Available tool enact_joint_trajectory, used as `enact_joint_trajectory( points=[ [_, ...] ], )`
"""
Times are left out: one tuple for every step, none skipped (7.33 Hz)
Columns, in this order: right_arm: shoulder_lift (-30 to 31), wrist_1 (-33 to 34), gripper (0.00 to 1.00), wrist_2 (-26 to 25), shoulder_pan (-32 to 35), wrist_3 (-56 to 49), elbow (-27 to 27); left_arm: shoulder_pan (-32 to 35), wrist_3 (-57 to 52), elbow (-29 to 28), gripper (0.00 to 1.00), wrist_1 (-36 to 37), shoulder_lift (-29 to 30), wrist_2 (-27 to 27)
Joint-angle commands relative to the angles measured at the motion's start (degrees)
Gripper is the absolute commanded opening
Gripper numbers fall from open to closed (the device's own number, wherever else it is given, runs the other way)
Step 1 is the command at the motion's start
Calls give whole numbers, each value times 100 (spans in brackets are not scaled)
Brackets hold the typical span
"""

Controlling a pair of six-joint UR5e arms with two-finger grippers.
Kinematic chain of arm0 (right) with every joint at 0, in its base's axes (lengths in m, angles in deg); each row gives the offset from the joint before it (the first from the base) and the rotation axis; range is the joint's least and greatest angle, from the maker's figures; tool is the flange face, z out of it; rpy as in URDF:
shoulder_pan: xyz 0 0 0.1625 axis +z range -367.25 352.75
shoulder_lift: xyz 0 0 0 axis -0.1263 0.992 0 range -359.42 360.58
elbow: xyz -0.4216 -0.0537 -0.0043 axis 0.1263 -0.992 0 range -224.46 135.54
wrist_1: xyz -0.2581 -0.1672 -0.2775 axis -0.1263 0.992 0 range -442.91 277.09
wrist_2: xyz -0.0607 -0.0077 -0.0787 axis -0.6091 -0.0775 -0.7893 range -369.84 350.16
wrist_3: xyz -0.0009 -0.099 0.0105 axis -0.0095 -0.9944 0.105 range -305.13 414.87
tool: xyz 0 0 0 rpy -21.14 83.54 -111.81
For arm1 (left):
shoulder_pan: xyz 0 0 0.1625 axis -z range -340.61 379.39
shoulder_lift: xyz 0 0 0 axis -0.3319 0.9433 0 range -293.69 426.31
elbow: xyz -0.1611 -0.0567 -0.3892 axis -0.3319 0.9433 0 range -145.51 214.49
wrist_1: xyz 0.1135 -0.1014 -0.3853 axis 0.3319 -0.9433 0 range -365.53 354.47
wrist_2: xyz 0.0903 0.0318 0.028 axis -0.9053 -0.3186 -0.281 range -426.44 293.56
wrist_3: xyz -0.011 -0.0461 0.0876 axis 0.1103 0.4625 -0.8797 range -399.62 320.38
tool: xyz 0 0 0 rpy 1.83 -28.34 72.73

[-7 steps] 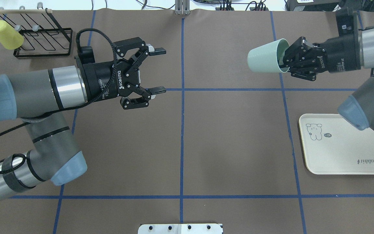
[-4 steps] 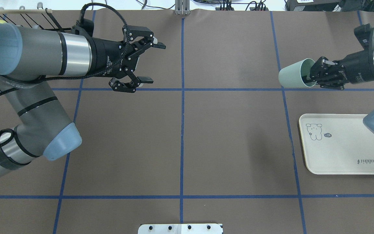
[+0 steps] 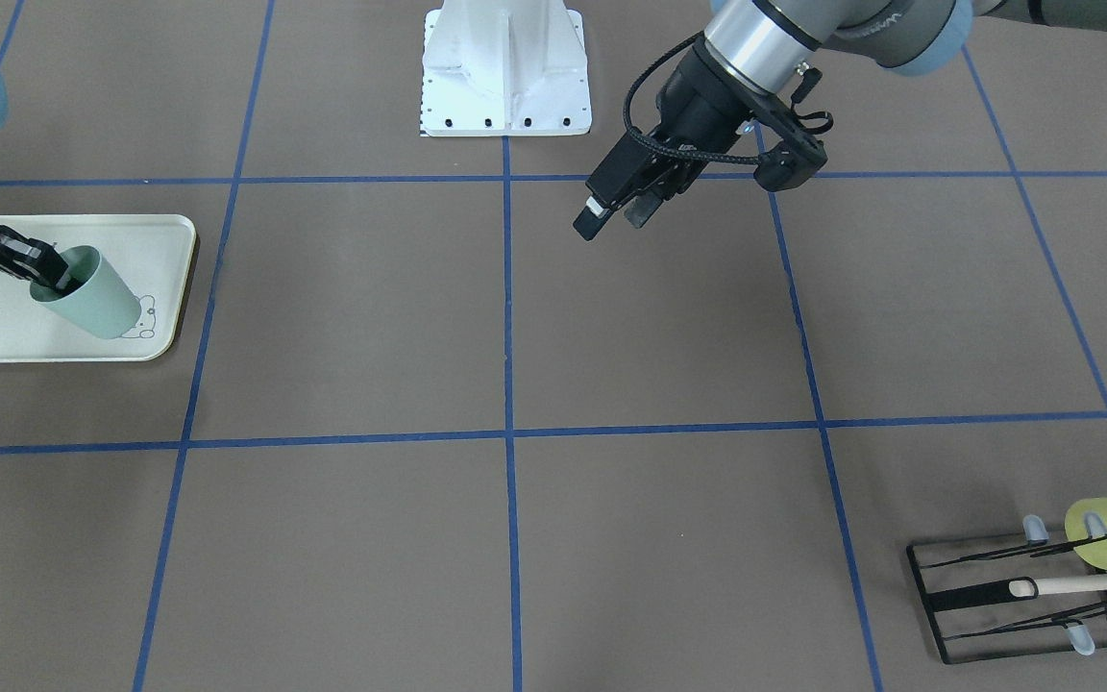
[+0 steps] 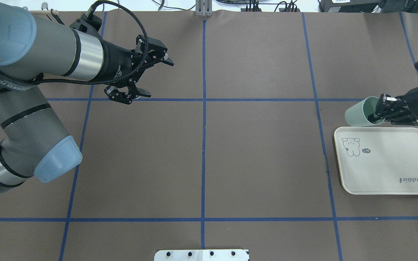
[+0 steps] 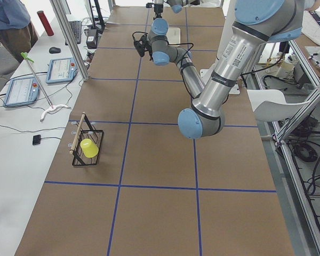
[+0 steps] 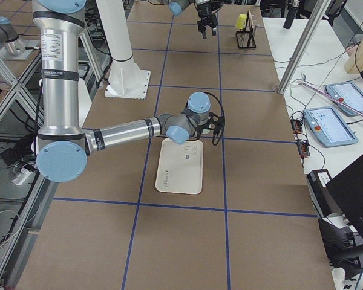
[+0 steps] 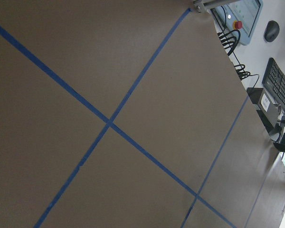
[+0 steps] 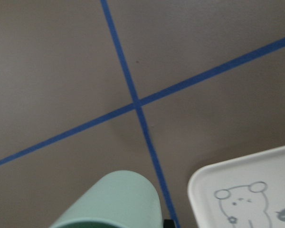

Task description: Left arm grabs green cup and hands to right arm on tray

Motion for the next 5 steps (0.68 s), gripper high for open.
enact_joint_trajectory(
  points=[
    [451,411,0,-1,69,-719,78,-25,-28,12,100,38,3,-33],
    [443,1059,0,-1,226,-1602,104,-60,-19,3,100,29,3,-41],
    [408,1465,0,8,132,-1907,113,-78,-19,12,100,29,12,-42],
    [399,1696,0,-105,-200,-1945,96,-86,-19,12,100,29,12,-42],
    [408,1742,0,-115,-264,-2085,95,-87,-19,12,100,29,47,-50]
  ],
)
